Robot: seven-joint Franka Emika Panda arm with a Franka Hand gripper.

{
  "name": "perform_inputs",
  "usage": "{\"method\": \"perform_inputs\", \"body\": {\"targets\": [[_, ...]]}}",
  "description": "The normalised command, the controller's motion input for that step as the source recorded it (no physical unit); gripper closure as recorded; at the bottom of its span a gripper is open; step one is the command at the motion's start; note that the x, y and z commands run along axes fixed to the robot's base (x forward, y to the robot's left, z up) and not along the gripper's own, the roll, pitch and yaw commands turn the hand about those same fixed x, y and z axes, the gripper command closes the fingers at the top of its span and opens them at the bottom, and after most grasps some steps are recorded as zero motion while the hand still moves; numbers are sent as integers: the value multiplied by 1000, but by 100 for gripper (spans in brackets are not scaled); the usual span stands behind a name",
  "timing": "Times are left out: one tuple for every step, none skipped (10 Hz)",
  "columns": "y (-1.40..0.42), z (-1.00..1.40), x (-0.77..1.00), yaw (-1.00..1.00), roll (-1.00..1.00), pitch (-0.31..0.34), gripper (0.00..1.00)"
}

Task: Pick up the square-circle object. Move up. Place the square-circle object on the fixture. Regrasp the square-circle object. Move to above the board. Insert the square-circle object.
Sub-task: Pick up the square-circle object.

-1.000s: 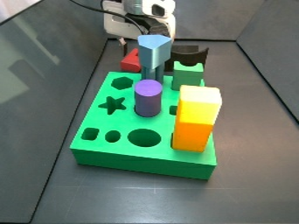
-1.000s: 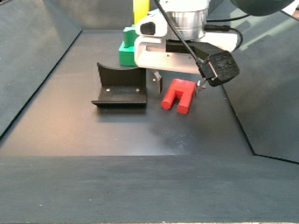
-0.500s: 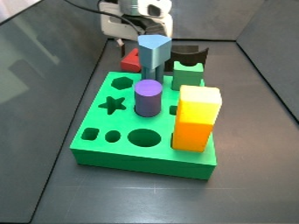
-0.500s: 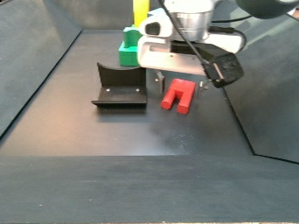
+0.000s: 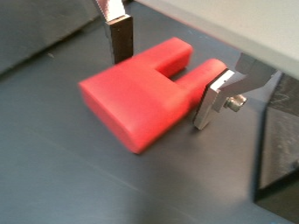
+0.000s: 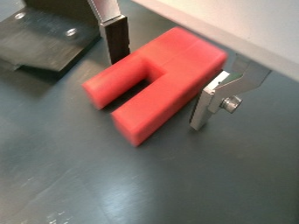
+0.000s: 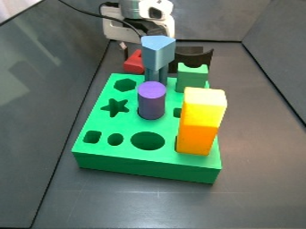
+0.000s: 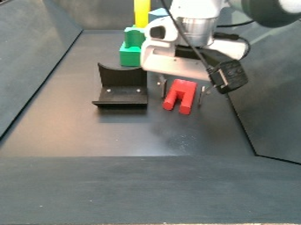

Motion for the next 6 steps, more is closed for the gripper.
{"method": "perform_inputs", "body": {"targets": [[131,-400,0,17,-184,6,0],[0,-177,-20,0,-61,-7,0],[-17,0,-163,0,-17,-60,0],[-100,397,-380,91,59,-160,0],[-57,114,-214,77,0,-174,0],[-37,-180,0,0,0,-3,0]]}}
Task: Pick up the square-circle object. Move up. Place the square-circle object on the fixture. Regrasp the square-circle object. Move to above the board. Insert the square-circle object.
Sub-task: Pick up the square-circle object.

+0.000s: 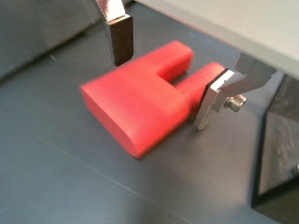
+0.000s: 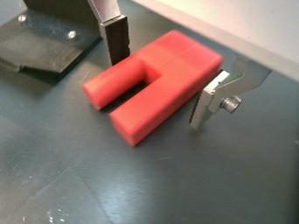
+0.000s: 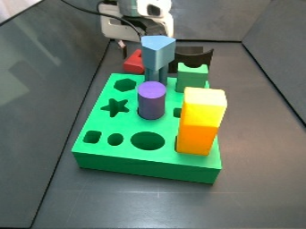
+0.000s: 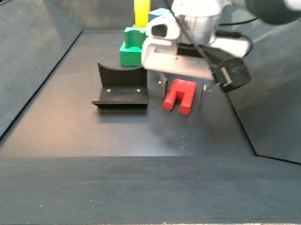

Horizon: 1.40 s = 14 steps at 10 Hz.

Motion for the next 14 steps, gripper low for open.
{"method": "perform_inputs", "body": {"targets": [[0,-223,0,0,0,-19,0],[0,-357,0,0,0,0,0],[0,-46,0,0,0,0,0],[0,0,0,0,-7,0,0],[74,0,0,0,-110,-10,0],[9,0,-23,0,-21,0,0],[-3,0,0,0,7,0,0],[-23,0,0,0,0,0,0],[123,54,-114,0,0,0,0],[231,69,-337,0,0,0,100],[0,0,0,0,0,0,100],[0,0,0,0,0,0,100],[0,0,0,0,0,0,100],[0,0,0,0,0,0,100]]}}
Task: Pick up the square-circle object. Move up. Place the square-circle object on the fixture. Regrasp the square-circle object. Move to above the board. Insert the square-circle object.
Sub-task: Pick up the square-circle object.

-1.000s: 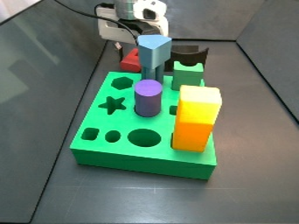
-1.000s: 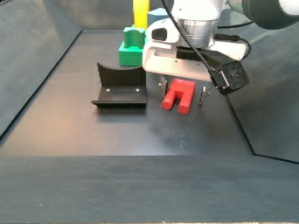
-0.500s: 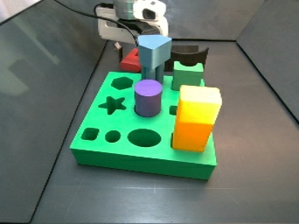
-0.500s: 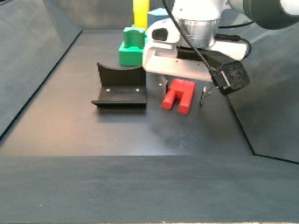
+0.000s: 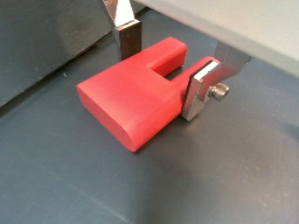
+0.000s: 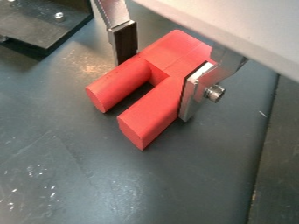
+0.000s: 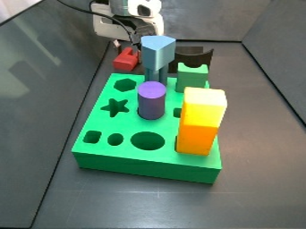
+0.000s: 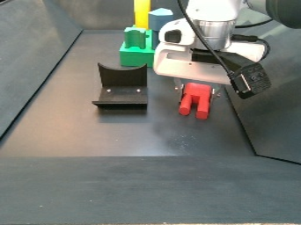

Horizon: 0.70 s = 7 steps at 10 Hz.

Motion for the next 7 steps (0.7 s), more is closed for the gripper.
{"method": "perform_inputs", "body": {"targets": [[0,0,0,0,0,0,100],[0,0,0,0,0,0,100],[0,0,0,0,0,0,100],[0,0,0,0,0,0,100],[0,0,0,0,0,0,100],[0,0,0,0,0,0,100],[0,0,0,0,0,0,100]]}}
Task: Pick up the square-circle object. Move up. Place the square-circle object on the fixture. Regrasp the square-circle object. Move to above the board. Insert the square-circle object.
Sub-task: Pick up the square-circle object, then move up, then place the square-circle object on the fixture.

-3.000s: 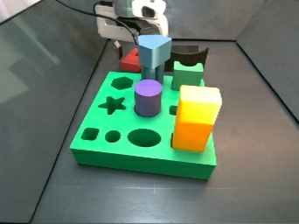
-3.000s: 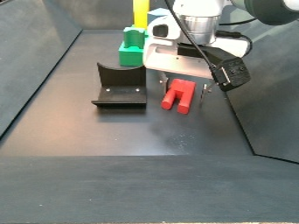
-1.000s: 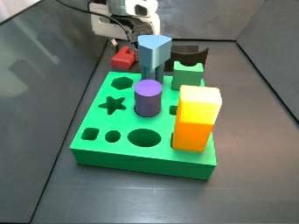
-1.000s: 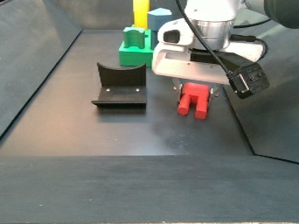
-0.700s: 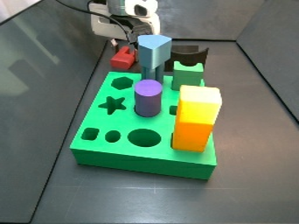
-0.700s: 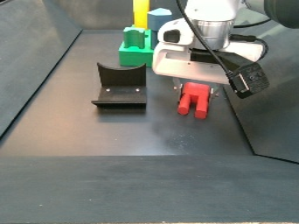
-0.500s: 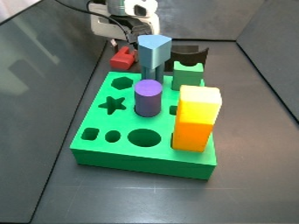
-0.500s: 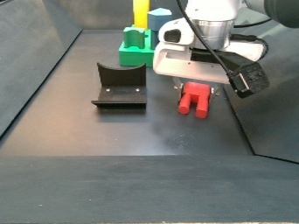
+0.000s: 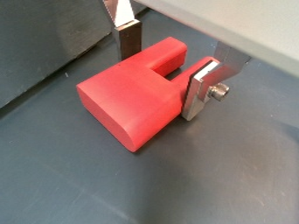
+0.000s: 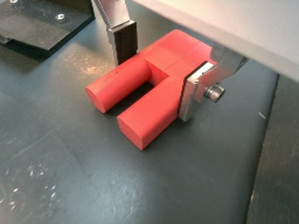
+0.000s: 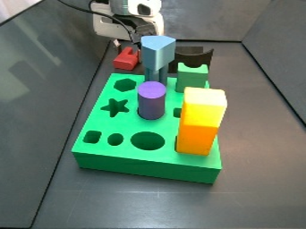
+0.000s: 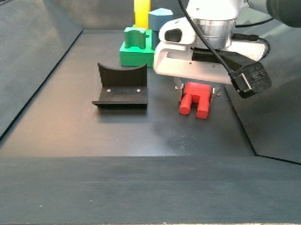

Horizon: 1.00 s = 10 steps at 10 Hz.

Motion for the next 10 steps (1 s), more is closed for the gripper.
{"method": "perform_inputs", "body": {"targets": [[0,0,0,0,0,0,100],[0,833,0,0,0,0,100],[-59,837,35,-31,-5,-10,100],[-46,698,2,-37,4,35,100],[-32,619,0,-35,12,51,100],[-16,485,-4,-31,27,60,100],[-2,298,-13,-28,48,55,100],[0,1000,0,0,0,0,100],[1,1000,4,4,14,-11,100],[4,1000,-7,2,19,12,100]]}}
